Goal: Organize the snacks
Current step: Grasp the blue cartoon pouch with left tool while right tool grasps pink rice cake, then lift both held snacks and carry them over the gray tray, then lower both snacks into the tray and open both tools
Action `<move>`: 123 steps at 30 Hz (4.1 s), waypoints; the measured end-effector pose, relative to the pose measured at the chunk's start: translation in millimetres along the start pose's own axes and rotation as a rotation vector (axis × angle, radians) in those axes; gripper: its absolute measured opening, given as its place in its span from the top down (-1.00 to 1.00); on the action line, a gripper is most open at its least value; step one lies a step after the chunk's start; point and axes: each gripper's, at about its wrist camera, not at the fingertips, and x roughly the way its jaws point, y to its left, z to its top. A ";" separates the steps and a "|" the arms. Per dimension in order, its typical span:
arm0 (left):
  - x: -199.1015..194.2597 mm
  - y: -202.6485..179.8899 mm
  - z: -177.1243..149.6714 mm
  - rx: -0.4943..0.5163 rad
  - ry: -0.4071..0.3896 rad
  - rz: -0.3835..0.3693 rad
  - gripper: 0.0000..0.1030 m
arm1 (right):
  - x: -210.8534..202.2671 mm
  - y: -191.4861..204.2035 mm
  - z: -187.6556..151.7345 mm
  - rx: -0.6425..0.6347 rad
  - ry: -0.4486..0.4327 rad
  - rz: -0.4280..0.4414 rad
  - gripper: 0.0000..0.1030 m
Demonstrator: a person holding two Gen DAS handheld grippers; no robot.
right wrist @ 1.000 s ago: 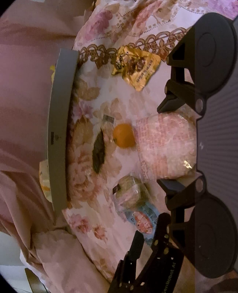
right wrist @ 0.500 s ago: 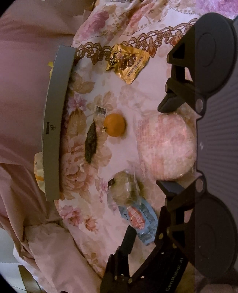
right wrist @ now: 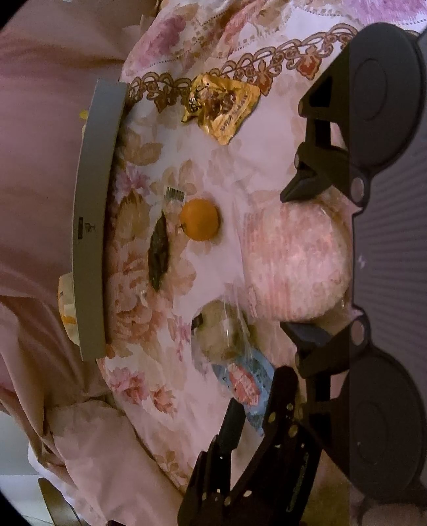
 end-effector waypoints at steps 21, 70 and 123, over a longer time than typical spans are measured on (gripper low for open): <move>-22.7 0.8 -3.6 -0.257 0.039 -0.142 -0.22 | -30.0 -2.6 10.5 0.026 -0.046 -0.062 -0.50; -51.3 39.5 173.4 -0.295 -0.381 -0.022 -0.23 | -36.4 -69.3 111.1 0.143 -0.438 -0.132 -0.51; -50.5 34.1 198.2 -0.347 -0.529 0.097 -0.98 | -42.2 -94.4 168.1 0.112 -0.510 -0.240 -1.00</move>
